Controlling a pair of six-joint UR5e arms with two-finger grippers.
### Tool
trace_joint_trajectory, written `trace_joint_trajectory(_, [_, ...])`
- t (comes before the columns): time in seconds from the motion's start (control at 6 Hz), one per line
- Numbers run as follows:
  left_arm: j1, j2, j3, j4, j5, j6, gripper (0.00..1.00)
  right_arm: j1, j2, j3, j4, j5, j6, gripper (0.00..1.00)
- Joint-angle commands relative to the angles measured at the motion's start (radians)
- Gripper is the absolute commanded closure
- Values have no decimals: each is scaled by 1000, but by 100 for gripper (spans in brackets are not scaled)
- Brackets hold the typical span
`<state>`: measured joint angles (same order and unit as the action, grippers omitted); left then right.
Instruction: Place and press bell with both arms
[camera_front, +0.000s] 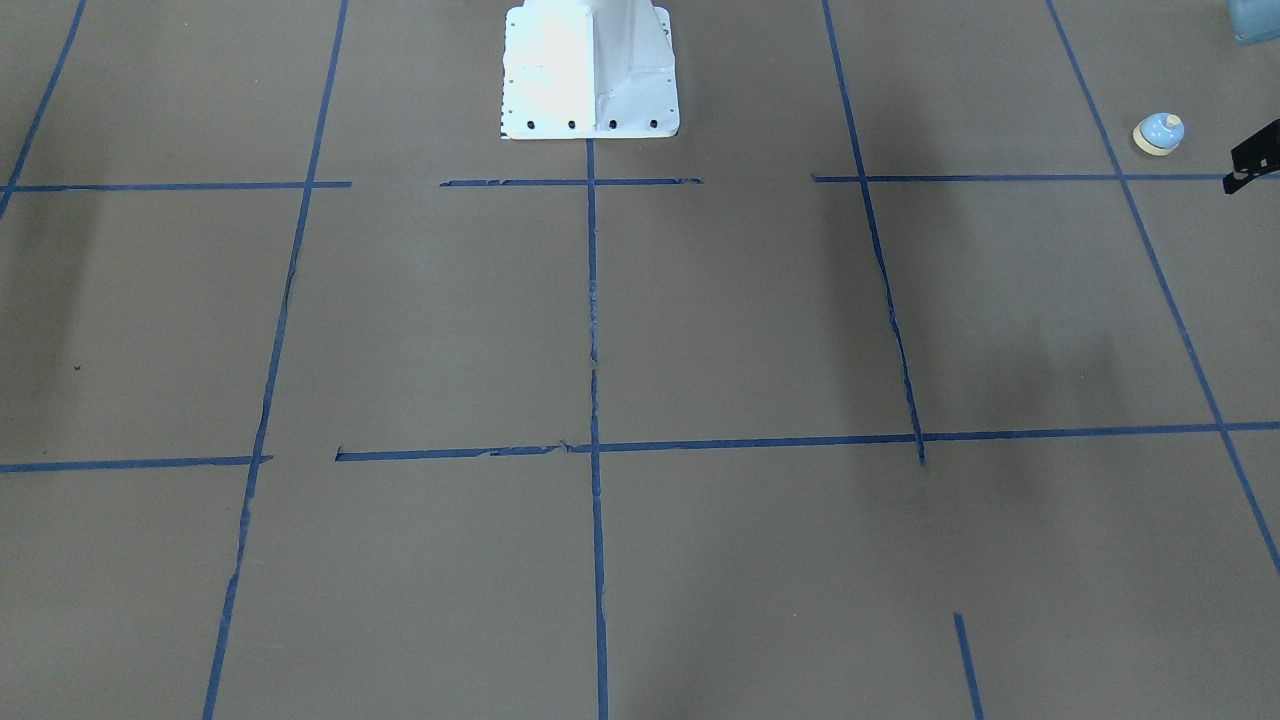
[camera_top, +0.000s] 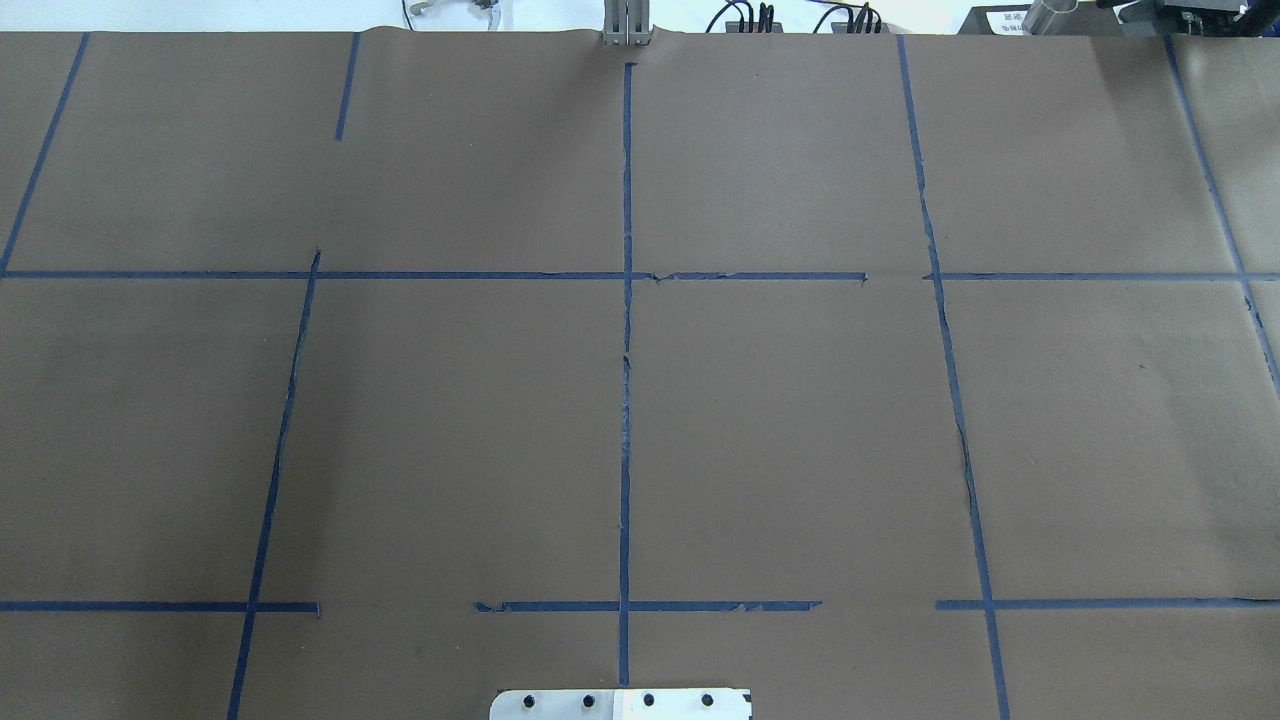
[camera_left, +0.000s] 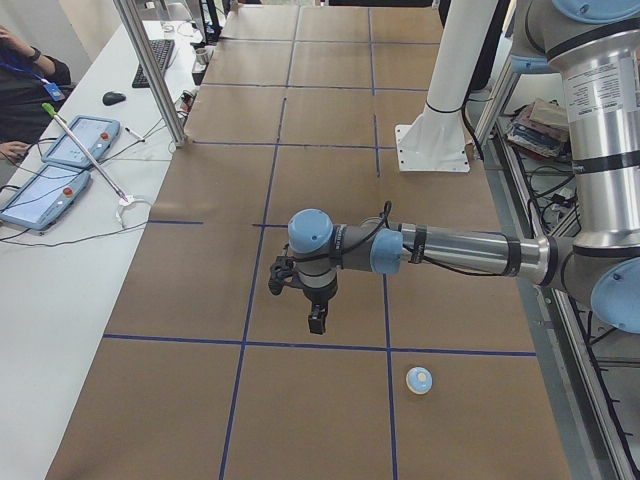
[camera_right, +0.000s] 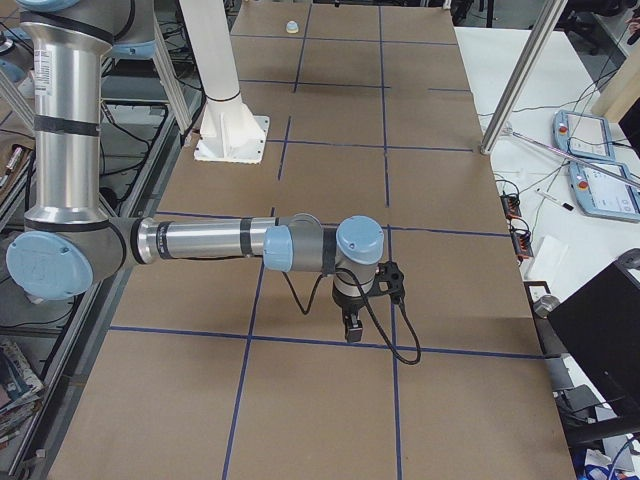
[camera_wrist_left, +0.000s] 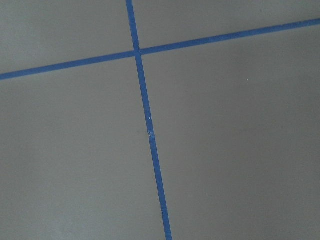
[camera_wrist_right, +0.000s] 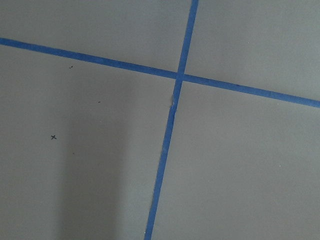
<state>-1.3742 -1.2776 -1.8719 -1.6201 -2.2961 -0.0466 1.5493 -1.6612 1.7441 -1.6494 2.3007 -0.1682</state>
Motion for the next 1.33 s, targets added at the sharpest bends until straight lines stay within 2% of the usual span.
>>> trace_joint_trajectory(0.0, [30,146,51,-223,1,-65,0,0,-2,0,2,0,-1,0])
trace_joint_trajectory(0.33, [134,213,77,-235,1,-64,0,0,-11,-5,0,0,-2,0])
trace_joint_trajectory(0.83, [260,213,141,-235,1,-58,0,0,-23,-5,0,0,-5,0])
trace_joint_trajectory(1.17, [305,213,181,-235,1,-44,0,0,-29,-9,0,2,-7,0])
